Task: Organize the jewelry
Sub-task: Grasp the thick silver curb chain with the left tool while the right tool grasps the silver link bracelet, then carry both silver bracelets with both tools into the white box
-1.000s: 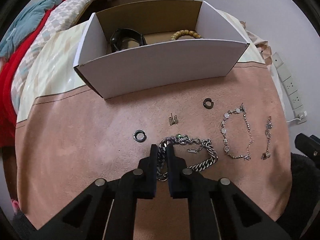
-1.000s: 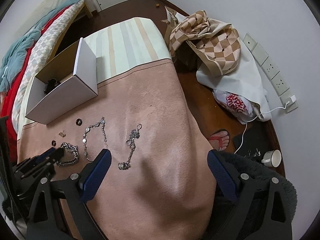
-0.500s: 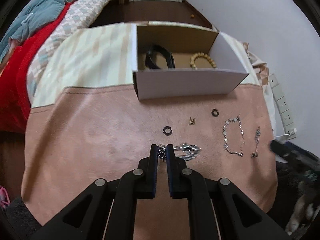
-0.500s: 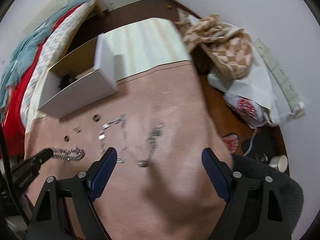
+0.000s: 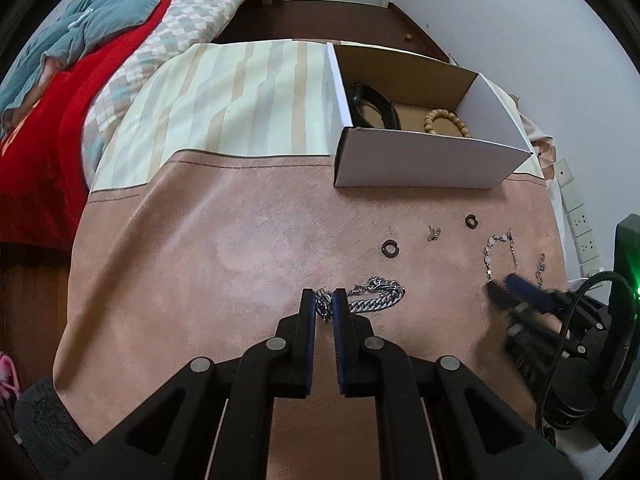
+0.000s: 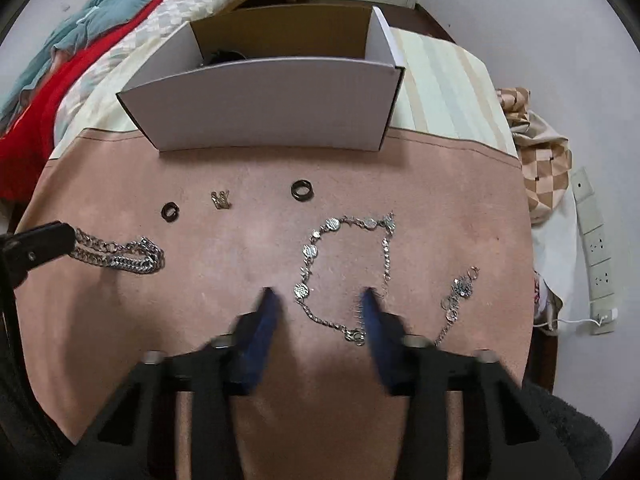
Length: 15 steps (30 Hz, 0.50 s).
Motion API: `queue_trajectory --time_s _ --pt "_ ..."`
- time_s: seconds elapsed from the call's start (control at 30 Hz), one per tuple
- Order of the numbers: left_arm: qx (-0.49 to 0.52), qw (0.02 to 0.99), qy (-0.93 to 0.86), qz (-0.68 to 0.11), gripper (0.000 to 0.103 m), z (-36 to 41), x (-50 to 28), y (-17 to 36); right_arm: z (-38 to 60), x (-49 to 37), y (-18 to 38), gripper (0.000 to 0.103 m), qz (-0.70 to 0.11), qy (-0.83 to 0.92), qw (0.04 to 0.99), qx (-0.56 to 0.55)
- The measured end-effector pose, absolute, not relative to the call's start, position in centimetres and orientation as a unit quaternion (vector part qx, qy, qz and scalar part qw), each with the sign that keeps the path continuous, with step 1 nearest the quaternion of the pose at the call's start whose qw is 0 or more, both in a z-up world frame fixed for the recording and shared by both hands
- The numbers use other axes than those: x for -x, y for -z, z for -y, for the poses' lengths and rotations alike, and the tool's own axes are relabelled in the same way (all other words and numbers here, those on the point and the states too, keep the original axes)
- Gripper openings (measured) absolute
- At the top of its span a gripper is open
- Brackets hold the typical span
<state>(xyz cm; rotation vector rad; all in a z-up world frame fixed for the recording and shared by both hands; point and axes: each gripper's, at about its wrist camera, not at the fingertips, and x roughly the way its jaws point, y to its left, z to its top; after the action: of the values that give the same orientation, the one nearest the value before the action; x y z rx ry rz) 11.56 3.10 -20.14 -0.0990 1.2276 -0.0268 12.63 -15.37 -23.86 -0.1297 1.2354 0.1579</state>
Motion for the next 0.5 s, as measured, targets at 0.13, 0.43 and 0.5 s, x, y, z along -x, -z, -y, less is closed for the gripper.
queue_trajectory --time_s 0.13,0.43,0.5 --pt "0.052 0.821 0.018 -0.569 0.006 -3.0 -11.7 19.5 16.4 -13.1 23.4 0.002 -0.590 -0.080 0.803 0.009" --pt "0.079 0.832 0.051 -0.547 0.006 -2.3 -12.5 15.7 19.4 -13.2 16.9 0.002 -0.547 -0.111 0.824 -0.093" --pt "0.084 0.836 0.063 -0.538 0.006 -1.9 -12.9 14.4 19.8 -13.4 15.6 0.002 -0.537 -0.117 0.830 -0.100"
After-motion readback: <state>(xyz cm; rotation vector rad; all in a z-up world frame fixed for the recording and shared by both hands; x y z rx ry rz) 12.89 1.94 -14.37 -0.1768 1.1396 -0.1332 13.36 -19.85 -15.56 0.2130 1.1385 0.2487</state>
